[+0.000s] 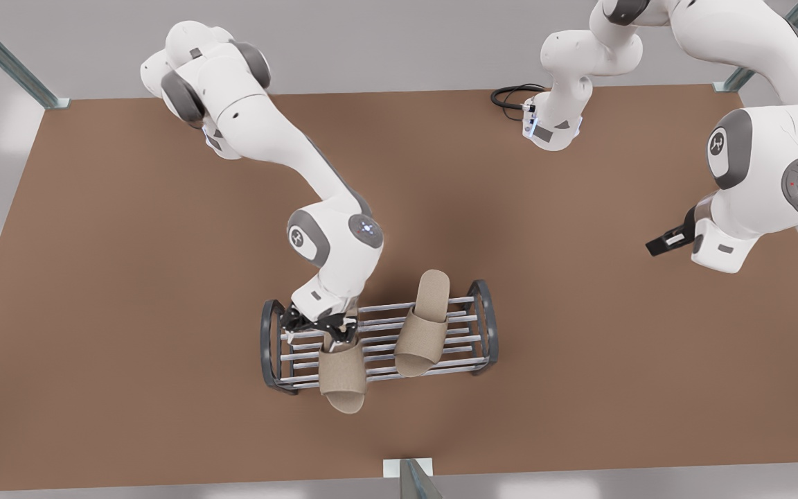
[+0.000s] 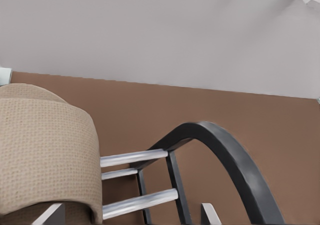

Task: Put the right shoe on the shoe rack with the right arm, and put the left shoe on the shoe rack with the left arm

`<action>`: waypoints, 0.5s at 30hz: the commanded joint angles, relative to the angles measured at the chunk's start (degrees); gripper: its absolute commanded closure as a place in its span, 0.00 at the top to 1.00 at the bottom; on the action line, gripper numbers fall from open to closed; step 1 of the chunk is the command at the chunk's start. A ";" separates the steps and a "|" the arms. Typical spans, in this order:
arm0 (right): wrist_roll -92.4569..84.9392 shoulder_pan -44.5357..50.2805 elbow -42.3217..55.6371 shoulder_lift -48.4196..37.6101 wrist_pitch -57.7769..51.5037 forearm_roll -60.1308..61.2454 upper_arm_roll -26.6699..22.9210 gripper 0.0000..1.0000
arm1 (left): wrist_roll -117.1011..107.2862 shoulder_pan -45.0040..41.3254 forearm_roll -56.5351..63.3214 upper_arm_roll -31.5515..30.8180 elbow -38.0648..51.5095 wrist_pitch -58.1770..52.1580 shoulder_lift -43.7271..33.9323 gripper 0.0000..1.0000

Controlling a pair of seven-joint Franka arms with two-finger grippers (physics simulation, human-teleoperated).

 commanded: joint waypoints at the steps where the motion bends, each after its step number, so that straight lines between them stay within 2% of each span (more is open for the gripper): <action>1: -3.84 -0.53 -0.87 -1.17 0.33 0.36 0.06 1.00 | 14.82 0.02 -0.05 0.01 0.03 -0.22 -0.07 1.00; 4: -3.75 -0.71 -0.96 -1.17 0.33 0.36 0.15 1.00 | 14.74 0.64 0.47 0.27 0.38 1.62 3.71 1.00; 5: -3.84 -0.71 -0.96 -1.17 0.33 0.36 0.15 1.00 | 14.21 -4.19 0.12 0.36 1.25 5.31 5.82 1.00; 8: -3.84 -0.71 -0.96 -1.44 0.24 0.45 0.23 1.00 | 13.68 -10.17 2.93 0.45 2.75 7.42 5.73 1.00; 13: -3.22 -0.71 -0.96 -1.70 -0.11 0.72 1.73 1.00 | 13.68 -10.17 2.94 0.53 2.75 7.95 6.17 1.00; 15: -3.05 -0.80 -4.74 -4.16 0.16 0.89 2.17 1.00 | 13.68 -10.26 2.94 0.53 2.57 8.04 6.17 1.00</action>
